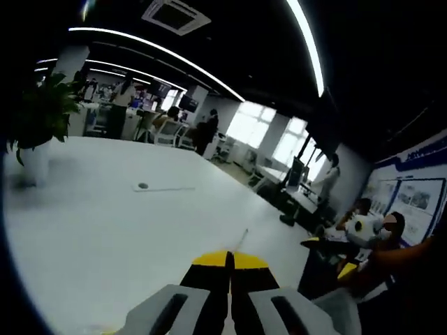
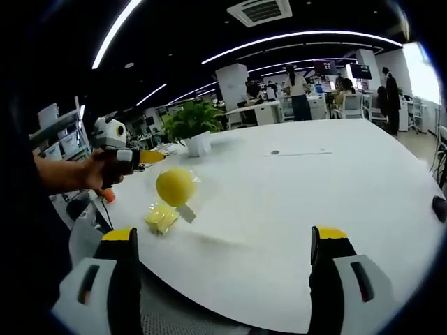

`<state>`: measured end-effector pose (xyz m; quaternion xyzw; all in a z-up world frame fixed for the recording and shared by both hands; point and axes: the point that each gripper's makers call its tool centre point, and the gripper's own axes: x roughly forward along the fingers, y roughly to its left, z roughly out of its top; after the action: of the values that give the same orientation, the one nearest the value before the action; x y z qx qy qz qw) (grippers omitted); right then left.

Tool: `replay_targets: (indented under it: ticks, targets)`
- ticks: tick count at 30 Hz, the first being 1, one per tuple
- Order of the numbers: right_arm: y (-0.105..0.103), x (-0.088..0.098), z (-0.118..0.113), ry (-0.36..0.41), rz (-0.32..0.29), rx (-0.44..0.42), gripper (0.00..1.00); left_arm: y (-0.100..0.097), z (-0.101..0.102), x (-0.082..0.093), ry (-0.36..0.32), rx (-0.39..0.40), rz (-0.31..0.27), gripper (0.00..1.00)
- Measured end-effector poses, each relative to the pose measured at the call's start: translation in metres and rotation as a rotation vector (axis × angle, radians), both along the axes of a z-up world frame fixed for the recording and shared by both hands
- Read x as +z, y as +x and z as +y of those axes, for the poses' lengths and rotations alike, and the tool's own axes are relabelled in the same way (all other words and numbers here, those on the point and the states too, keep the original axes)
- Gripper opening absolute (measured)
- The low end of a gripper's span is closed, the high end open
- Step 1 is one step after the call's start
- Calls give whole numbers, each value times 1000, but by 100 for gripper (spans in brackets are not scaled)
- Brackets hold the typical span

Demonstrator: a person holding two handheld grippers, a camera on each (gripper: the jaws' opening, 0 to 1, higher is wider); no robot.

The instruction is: Compare the silicone blocks by pressing each to a similar depth, holding the contact briefly, and releasing to observe deformation and rebound differences across the visible hardness samples.

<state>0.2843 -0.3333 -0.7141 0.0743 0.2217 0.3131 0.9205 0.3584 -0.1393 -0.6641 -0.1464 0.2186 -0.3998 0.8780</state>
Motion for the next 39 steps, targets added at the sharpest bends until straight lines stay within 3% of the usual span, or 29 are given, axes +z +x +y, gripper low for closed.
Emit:
replay_targets:
  ticks: [6,9,14,25,39]
  targets:
    - [9,1,19,12,1,55,96,-8,33,16,-5,48,-28,0]
    - [16,3,30,4,-10,93,96,-14,41,21,-6,44,-38,0]
    - [25,9,48,-10,-29,160,96,-29,52,23,50,37,-67,0]
    - [36,17,87,-12,-50,265,96,-49,74,36,17,55,-82,0]
    - [21,17,88,-18,-51,279,96,-47,86,44,6,72,-107,0]
